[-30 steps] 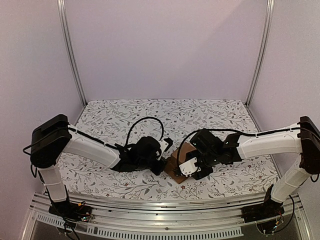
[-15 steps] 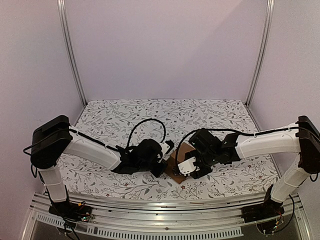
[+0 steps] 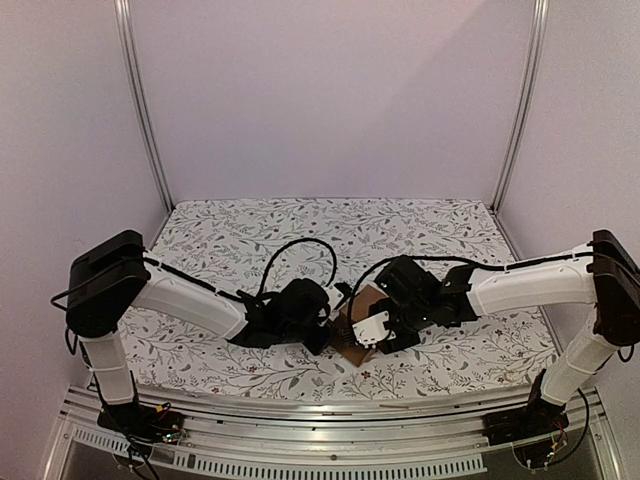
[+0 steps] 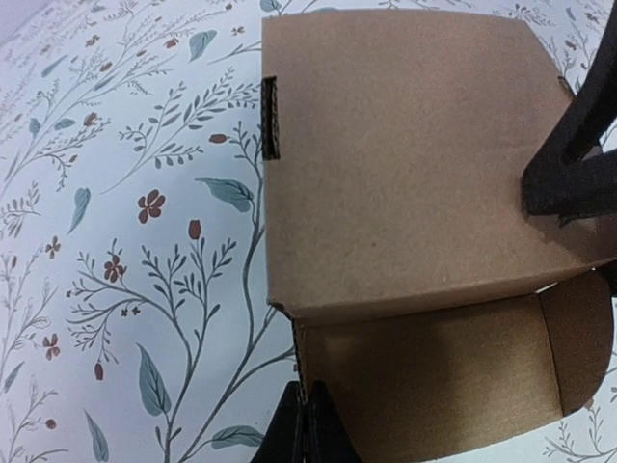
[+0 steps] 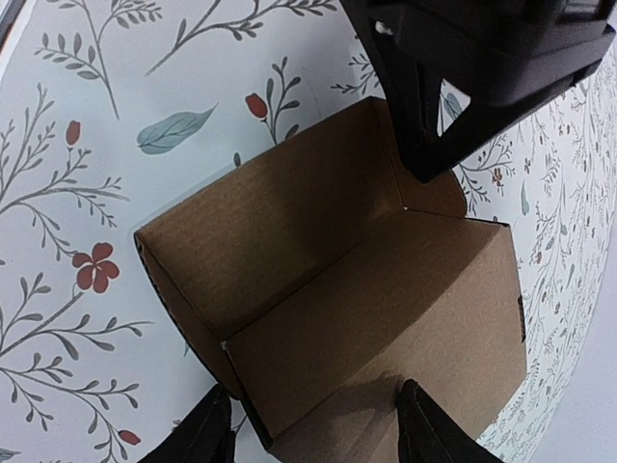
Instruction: Fold the paper box
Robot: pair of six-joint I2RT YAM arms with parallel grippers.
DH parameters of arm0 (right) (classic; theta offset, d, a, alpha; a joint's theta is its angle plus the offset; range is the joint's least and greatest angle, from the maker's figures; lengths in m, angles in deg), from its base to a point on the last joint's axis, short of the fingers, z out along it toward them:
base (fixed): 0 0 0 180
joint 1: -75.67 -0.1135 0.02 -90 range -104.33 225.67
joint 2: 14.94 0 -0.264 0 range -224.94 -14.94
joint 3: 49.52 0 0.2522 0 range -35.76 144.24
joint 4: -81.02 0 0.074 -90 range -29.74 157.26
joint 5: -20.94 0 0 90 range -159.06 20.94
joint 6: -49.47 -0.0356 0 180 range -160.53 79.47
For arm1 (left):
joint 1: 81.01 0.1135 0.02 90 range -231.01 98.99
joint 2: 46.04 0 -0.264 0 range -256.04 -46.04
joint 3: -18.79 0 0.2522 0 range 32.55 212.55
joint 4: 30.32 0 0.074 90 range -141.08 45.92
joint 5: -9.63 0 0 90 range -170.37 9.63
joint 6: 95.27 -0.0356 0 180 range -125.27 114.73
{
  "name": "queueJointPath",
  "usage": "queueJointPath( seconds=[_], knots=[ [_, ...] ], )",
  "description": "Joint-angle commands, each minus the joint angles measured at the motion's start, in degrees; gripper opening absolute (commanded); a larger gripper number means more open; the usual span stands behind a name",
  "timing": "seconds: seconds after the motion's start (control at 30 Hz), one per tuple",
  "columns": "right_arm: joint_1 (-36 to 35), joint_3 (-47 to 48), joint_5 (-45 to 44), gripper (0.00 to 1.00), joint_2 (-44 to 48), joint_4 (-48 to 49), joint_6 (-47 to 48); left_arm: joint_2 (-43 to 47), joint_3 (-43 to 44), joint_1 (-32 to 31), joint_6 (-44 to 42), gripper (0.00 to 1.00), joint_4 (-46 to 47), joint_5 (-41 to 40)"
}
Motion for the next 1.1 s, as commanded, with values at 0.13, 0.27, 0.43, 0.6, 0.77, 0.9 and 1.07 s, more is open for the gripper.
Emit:
queueJointPath(
  seconds=[0.13, 0.27, 0.43, 0.6, 0.77, 0.9, 1.07],
  knots=[
    [-0.3, -0.4, 1.9, 0.57, -2.3, -2.4, 0.1, -1.8, 6.0, -1.1, 0.1, 0.01, -5.0, 0.2],
    [-0.3, -0.4, 2.0, 0.56, -2.3, -2.5, 0.3, -1.8, 8.0, -1.0, 0.4, 0.01, -7.7, 0.4],
    [-0.4, -0.2, 2.1, 0.56, -3.0, -2.8, 0.6, -2.6, 9.9, -0.3, 1.1, 0.01, -11.7, 1.2],
    [-0.3, 0.2, 2.0, 0.53, -3.7, -3.0, 0.4, -3.2, 11.6, 0.1, 0.9, 0.01, -13.7, 3.0],
    [-0.4, 0.6, 1.9, 0.51, -4.2, -3.3, 0.4, -3.8, 14.2, 0.7, 0.4, 0.00, -16.5, 4.7],
    [-0.4, 1.1, 1.6, 0.50, -4.7, -3.5, 0.0, -4.2, 15.7, 1.2, 0.4, 0.00, -18.7, 5.7],
    [-0.5, 1.6, 1.3, 0.50, -4.9, -4.2, -0.6, -4.5, 17.8, 2.1, 0.8, 0.00, -22.3, 7.7]
  ],
)
